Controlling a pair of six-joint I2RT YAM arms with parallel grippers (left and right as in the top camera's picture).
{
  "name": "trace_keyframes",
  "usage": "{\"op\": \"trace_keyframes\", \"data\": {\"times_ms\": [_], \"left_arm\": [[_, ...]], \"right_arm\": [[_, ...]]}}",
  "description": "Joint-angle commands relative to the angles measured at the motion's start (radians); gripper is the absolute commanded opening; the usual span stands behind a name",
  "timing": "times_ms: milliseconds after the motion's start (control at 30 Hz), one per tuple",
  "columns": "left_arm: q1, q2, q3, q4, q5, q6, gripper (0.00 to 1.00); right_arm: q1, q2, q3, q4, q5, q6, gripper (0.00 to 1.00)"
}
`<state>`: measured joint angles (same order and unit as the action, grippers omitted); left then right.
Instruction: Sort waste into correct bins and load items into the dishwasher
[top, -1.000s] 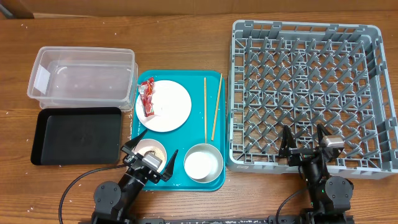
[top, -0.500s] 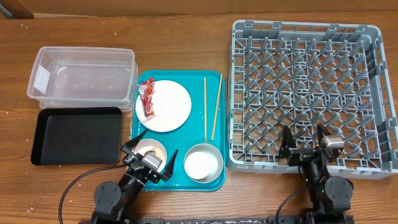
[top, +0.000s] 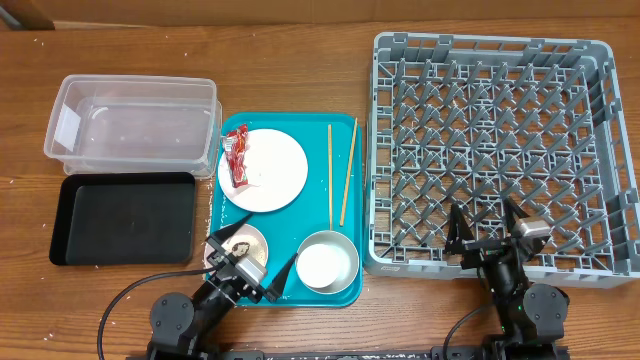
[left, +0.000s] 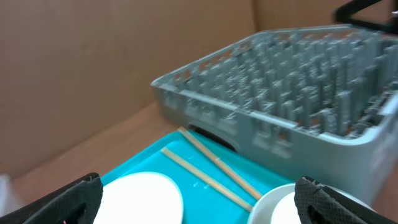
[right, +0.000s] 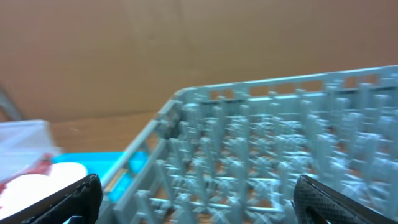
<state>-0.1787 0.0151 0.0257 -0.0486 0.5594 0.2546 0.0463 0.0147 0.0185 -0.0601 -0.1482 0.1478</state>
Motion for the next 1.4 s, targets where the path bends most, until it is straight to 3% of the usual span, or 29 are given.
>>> {"op": "trace_keyframes", "data": {"times_ms": [0, 167, 300, 500, 667, 800, 1067, 1367], "left_arm": [[0.002, -0.01, 0.0, 0.089, 0.103, -0.187, 1.0], [0.002, -0.01, 0.06, 0.224, 0.102, -0.467, 1.0], [0.002, 0.016, 0.183, 0.162, 0.102, -0.549, 1.0], [0.002, 0.227, 0.483, -0.142, 0.132, -0.546, 1.0], [0.002, 0.547, 0.82, -0.502, 0.15, -0.452, 1.0], [0.002, 0.75, 1.022, -0.723, 0.148, -0.38, 1.0], [0.002, 0.946, 1.086, -0.761, 0.335, -0.486, 1.0], [0.002, 1.051, 1.086, -0.732, 0.323, -0.483, 1.0]], "right_arm": [[-0.002, -0.011, -0.009, 0.042, -0.177, 0.119, 1.0], [-0.002, -0.011, 0.065, 0.058, -0.262, 0.16, 1.0], [-0.002, 0.021, 0.232, -0.052, -0.285, 0.161, 1.0], [-0.002, 0.23, 0.559, -0.298, -0.322, 0.16, 1.0], [-0.002, 0.534, 0.904, -0.62, -0.333, 0.159, 1.0], [-0.002, 0.722, 1.091, -0.761, -0.425, 0.16, 1.0], [-0.002, 0.874, 1.152, -0.84, -0.573, 0.161, 1.0], [-0.002, 0.931, 1.152, -0.942, -0.525, 0.145, 1.0]]}}
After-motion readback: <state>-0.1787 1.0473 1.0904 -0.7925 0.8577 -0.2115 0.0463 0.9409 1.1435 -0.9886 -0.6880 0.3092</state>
